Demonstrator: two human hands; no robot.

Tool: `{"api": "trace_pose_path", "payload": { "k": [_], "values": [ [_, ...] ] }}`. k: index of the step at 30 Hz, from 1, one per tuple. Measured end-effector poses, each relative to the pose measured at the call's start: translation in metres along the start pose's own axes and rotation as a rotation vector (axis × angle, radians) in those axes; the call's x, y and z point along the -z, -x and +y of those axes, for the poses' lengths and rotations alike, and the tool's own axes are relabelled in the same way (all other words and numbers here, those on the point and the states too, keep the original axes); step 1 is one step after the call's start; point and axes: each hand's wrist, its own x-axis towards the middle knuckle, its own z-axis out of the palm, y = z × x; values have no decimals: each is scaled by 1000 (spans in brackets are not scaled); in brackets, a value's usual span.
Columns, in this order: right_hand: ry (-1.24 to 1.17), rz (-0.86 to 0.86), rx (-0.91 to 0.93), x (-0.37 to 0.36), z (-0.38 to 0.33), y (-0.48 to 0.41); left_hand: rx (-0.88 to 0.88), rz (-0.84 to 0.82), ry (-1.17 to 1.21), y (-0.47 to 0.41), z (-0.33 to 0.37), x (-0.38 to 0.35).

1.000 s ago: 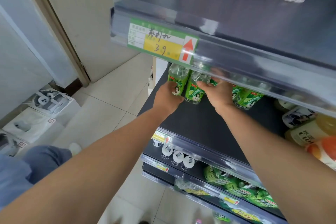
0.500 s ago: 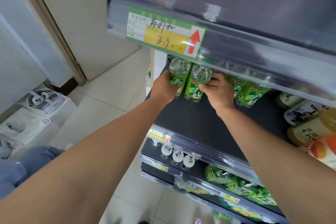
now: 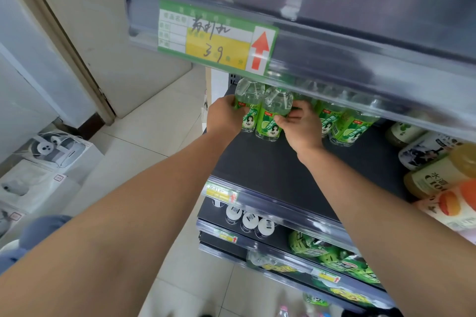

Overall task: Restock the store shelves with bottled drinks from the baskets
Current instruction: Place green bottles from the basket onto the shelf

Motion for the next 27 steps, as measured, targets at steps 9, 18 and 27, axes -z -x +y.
{"api": "trace_pose_path", "payload": {
  "k": [9, 18, 27],
  "values": [
    [152, -49, -72, -1, -2, -1, 34, -75, -112, 6, 4, 4],
    [219, -104, -139, 44, 8, 24, 101, -184, -271, 30, 10, 6],
    [335, -106, -178, 139, 40, 102, -91, -430, -462, 109, 50, -16]
  ]
}}
